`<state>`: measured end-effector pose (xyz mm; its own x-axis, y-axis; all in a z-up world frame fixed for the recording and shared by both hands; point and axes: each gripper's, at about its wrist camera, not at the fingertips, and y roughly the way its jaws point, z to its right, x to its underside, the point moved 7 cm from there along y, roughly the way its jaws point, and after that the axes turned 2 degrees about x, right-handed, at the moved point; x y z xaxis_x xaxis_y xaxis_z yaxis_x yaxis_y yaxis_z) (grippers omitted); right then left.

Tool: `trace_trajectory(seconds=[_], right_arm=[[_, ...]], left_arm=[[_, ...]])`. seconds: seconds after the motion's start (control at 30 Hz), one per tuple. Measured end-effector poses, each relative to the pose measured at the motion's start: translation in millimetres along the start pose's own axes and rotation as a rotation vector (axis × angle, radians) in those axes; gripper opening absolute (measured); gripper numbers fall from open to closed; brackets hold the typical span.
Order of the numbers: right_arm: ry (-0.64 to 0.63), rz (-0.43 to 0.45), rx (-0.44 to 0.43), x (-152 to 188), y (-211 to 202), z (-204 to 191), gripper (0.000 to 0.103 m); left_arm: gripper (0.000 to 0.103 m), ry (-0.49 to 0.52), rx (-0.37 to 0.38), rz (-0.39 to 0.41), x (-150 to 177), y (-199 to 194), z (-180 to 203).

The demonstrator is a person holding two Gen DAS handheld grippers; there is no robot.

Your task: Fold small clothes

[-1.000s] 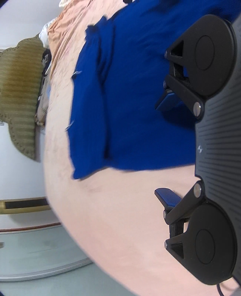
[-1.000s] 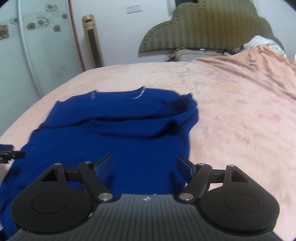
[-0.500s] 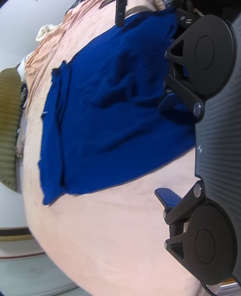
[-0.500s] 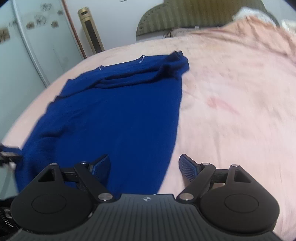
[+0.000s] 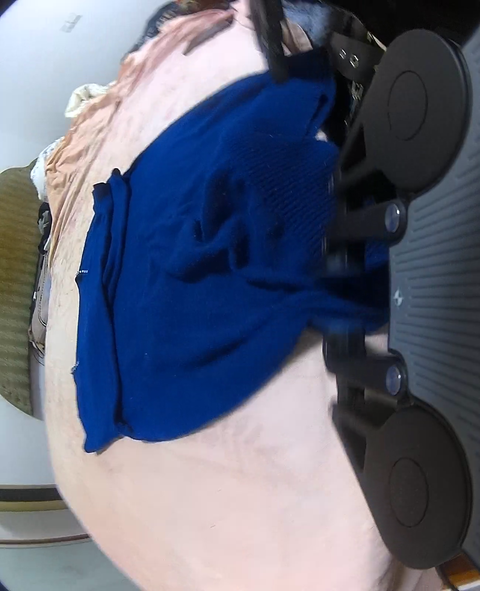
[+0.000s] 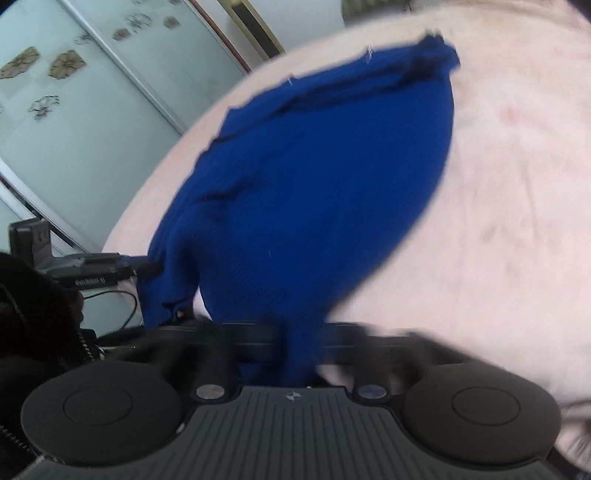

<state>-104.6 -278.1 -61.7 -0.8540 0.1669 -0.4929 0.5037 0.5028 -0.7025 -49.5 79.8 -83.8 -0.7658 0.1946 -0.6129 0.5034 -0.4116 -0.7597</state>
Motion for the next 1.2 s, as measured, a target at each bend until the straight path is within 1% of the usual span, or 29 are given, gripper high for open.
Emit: trace_trajectory(seconds=[0.03,0.1,0.17,0.3,0.37,0.4,0.47,0.53,0.63,0.7,0.77,0.87,0.97,1.07,1.13,1.17,1.2], right_arm=[[0.005,0.008,-0.007,1.1,0.0,0.2,0.014],[0.018,0.026,-0.019,0.2,-6.1,-0.7,0.014],[0.034,0.063,-0.064,-5.7,-18.7,-2.5,0.014],[0.03,0.171,-0.136,-27.7,-58.2,-10.4,0.013],[0.04,0.212,-0.163,-38.4,-69.9,-9.2,0.013],[0.043,0.225,-0.162,-42.8,-71.0,-7.0,0.013],[0.047,0.218,-0.134,-48.4,-63.3,-2.6,0.013],[0.04,0.221,-0.129,-54.5,-57.3,-3.4,0.013],[0.023,0.287,-0.133,-79.5,-62.1,-4.0,0.013],[0.015,0.343,-0.124,-102.7,-62.6,-3.8,0.013],[0.01,0.385,-0.135,-127.5,-62.7,-2.0,0.013],[-0.004,0.425,-0.123,-156.8,-59.1,0.4,0.013],[-0.004,0.447,-0.12,-180.1,-50.1,4.8,0.013],[0.018,0.453,-0.12,-199.4,-35.6,13.0,0.013],[0.047,0.445,-0.121,-207.9,-22.9,21.3,0.013],[0.064,0.435,-0.112,-208.4,-16.0,24.4,0.013],[0.079,0.419,-0.099,-207.3,-9.3,29.5,0.013]], left_arm=[[0.011,-0.009,0.002,0.003,-0.4,-1.6,-0.9],[0.009,-0.012,0.002,0.017,-1.6,-6.2,-1.2],[0.009,0.002,0.008,0.048,-5.6,-16.8,0.6],[0.009,0.005,0.037,0.156,-22.6,-50.3,-0.3],[0.009,-0.008,0.044,0.207,-31.7,-61.2,-5.7],[0.009,-0.018,0.035,0.217,-34.7,-60.3,-10.4],[0.009,-0.047,-0.001,0.208,-38.4,-52.2,-19.4],[0.009,-0.065,0.012,0.215,-41.5,-47.0,-20.0],[0.009,-0.054,0.017,0.254,-55.4,-47.4,-17.3],[0.009,-0.054,0.007,0.279,-70.8,-47.2,-19.7],[0.009,-0.069,0.001,0.302,-89.6,-47.0,-23.4],[0.009,-0.089,-0.014,0.339,-118.0,-45.4,-31.2],[0.008,-0.082,-0.04,0.378,-146.2,-45.7,-36.6],[0.008,-0.072,-0.059,0.389,-169.5,-38.7,-42.7],[0.008,-0.086,-0.065,0.351,-177.2,-26.7,-49.7],[0.008,-0.1,-0.036,0.319,-175.6,-21.3,-52.8],[0.008,-0.116,0.012,0.275,-170.7,-15.3,-55.3]])
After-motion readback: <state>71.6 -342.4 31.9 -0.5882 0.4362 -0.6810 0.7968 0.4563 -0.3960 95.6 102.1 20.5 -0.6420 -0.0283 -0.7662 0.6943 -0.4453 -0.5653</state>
